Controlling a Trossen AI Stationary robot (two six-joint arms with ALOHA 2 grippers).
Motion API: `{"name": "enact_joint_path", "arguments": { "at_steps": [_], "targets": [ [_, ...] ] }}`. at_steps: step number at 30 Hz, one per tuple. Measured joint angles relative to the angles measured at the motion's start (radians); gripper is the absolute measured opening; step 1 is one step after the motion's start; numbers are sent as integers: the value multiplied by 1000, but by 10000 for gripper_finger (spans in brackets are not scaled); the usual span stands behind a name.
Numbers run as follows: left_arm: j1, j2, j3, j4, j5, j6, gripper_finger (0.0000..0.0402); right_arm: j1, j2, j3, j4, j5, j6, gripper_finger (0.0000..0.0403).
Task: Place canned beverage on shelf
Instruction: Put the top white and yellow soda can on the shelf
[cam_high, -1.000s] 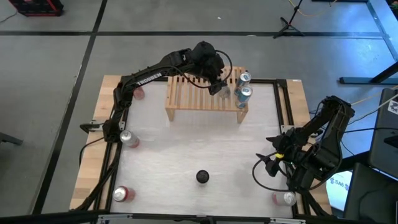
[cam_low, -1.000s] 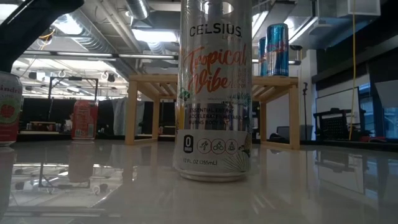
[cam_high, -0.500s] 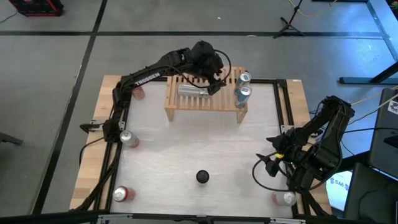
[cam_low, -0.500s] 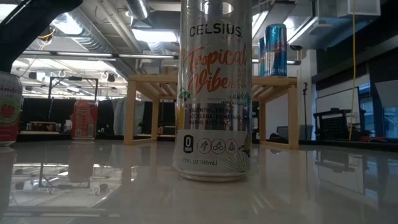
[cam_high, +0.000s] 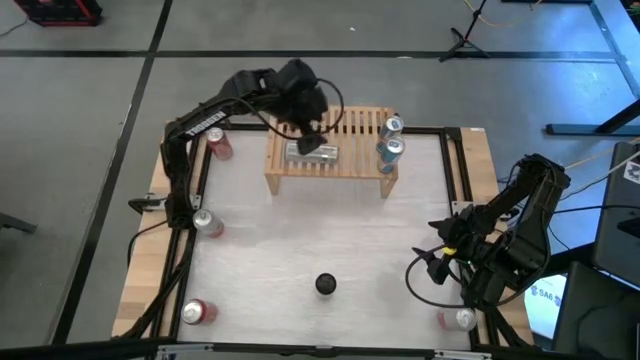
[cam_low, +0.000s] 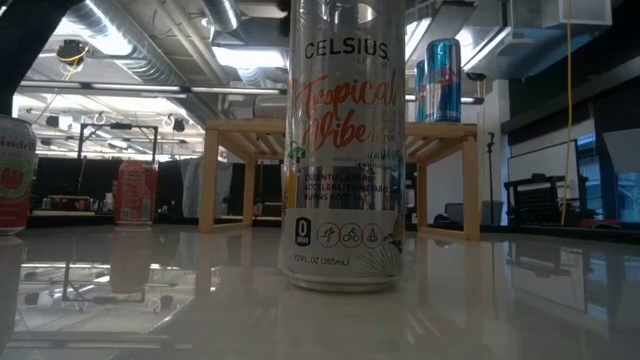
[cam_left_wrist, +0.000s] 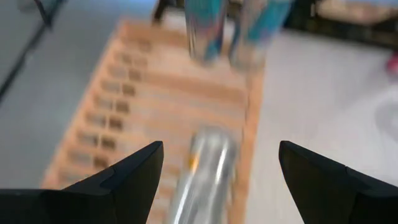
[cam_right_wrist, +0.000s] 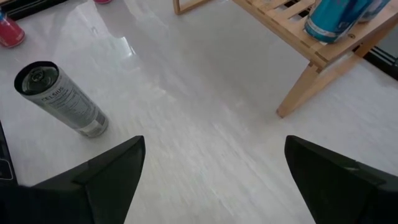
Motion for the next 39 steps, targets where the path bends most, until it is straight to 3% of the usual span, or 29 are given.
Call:
{"name": "enact_joint_path", "arguments": {
  "at_steps": [5,9,14,17,21,28,33,39],
  "targets": [
    [4,1,-3,-255,-25,12,309,0,0,0,0,0,-8,374],
    [-33,4,-73,-314,-22,42,309,0,0,0,0,0,-12,374],
    [-82,4,-233,-228,-41,89,309,0,0,0,2,0,-15,374],
    [-86,7,-350,-183,-106,105,309,0,0,0,6,0,-15,374],
    [-81,7,-413,-124,-132,66,302,0,0,0,6,0,-16,374],
    [-88,7,-387,-118,-126,56,235,0,0,0,6,0,-16,374],
    [-103,7,-285,-138,-150,52,235,0,0,0,7,-26,-16,374],
    [-142,6,-62,-223,-154,-49,235,0,1,0,25,-138,-4,374]
  ]
}}
